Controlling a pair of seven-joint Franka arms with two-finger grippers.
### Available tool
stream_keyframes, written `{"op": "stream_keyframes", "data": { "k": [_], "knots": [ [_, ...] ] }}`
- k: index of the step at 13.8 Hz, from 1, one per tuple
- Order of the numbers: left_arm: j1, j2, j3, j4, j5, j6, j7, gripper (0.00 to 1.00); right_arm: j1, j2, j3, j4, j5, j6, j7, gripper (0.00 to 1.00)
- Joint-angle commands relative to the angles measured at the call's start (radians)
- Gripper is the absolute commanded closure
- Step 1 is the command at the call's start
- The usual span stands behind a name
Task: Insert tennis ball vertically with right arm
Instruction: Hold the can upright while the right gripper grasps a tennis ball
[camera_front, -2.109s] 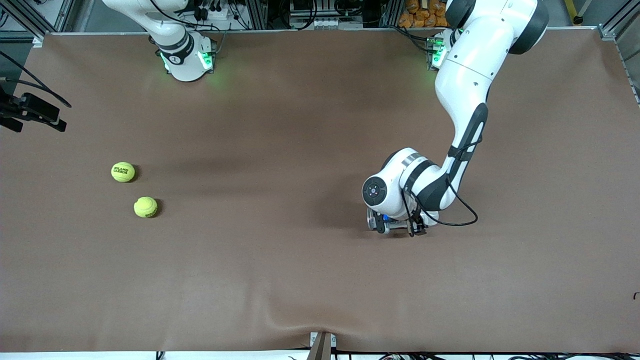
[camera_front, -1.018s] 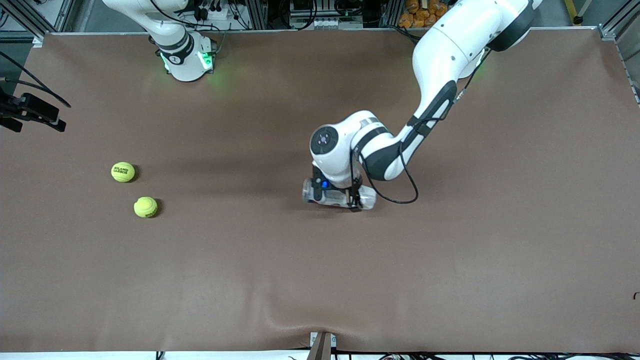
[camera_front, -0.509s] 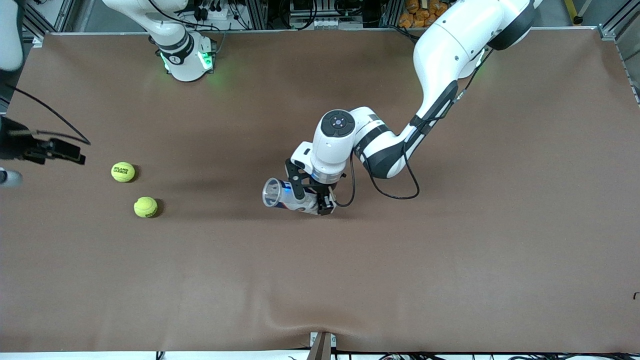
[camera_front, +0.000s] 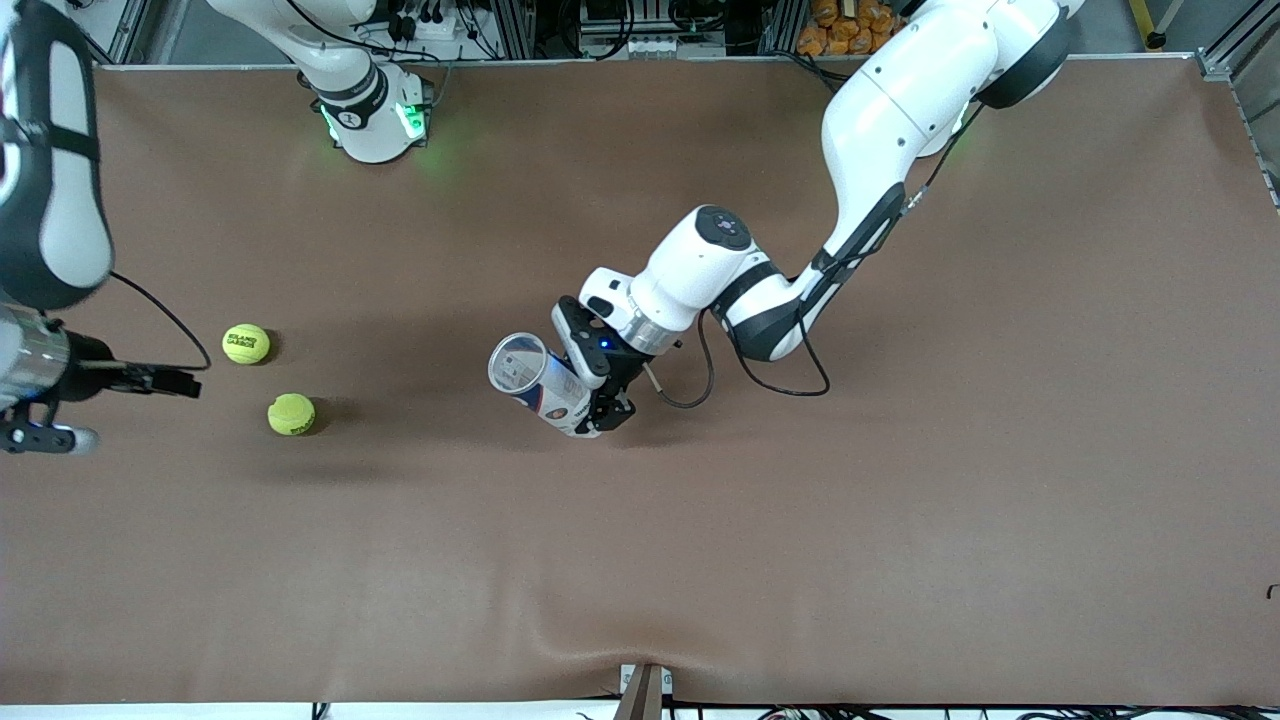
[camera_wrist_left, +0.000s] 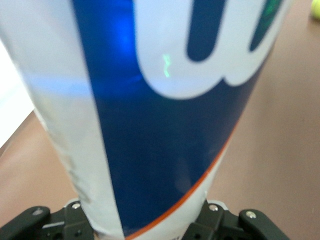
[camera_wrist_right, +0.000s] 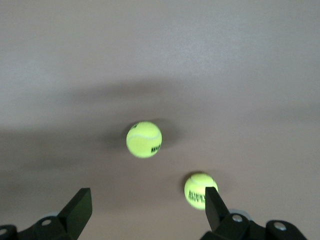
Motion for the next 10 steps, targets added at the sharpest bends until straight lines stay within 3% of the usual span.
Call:
{"op": "stream_keyframes", "data": {
  "k": [1,4,8,10],
  "knots": [
    [0.022,0.027,-0.003,-0.093,-0.013,0.231,-0.035,0.32,-0.008,-0.003,0.017,-0.129,0.011,0.144,-0.008,0.0],
    [0.025,0.139,0.003,-0.114,-0.012,0.459,-0.034,0.31,-0.007,0.075,0.018,-0.174,0.011,0.284,-0.01,0.0],
    [0.051,0.185,0.003,-0.157,-0.006,0.485,-0.035,0.31,-0.004,0.133,0.021,-0.261,0.024,0.428,-0.008,0.0],
    [0.052,0.187,0.003,-0.168,-0.006,0.485,-0.035,0.3,0.005,0.136,0.021,-0.277,0.04,0.438,-0.004,0.0]
  ]
}}
